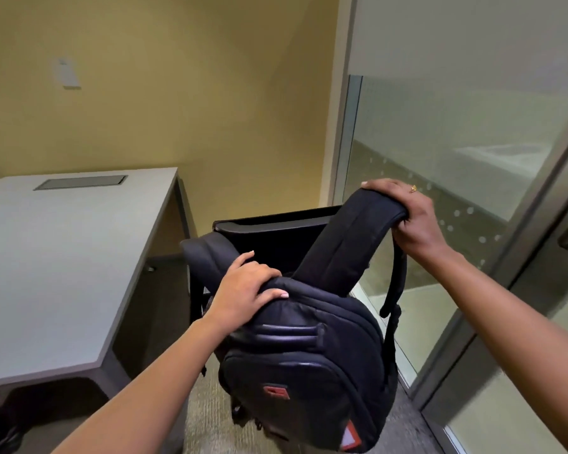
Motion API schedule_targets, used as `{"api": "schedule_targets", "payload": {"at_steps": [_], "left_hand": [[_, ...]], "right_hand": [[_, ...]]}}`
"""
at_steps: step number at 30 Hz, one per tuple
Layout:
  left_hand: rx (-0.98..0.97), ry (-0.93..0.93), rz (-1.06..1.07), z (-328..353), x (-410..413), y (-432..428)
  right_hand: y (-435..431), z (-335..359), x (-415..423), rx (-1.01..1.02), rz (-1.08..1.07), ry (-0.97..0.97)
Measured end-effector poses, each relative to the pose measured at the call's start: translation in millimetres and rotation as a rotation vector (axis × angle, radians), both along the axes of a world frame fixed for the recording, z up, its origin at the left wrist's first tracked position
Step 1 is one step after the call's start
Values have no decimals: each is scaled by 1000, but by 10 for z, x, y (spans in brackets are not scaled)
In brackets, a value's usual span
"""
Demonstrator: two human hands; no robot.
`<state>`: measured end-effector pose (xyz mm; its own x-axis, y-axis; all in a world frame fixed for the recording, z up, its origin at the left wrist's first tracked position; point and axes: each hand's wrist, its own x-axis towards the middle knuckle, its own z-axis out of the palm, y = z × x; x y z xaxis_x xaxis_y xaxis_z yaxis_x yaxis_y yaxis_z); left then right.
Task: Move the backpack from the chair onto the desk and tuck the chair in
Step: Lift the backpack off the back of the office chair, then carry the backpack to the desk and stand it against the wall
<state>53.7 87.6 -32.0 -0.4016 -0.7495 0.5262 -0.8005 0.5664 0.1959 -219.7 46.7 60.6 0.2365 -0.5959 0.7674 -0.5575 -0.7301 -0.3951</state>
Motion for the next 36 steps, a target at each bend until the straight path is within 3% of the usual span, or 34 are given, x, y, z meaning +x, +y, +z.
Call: {"api": "schedule_targets", "payload": {"at_steps": [8,17,19,23,27,32,36], "left_hand": [[-67,7,29,129,-664,56],[6,31,21,120,-1451,62],[29,8,31,181,-1590,-1],[46,5,41,399,-1869,-161],[31,38,39,559,-2095,-246],[32,103,34,648,-2326,-304],[50,132,32,698,-2548,-378]], "right_hand": [[-102,-3,-692,144,-47,-16],[-102,-282,-1431,268,-327,9],[-29,-326,-1526,339,-318,-18],[193,-485,-1538,217,-258,-18],[296,-673,-1474,358,-183,61],[186,-734,-1645,432,-75,-47],[15,-707,-1824,353,-121,-114]]}}
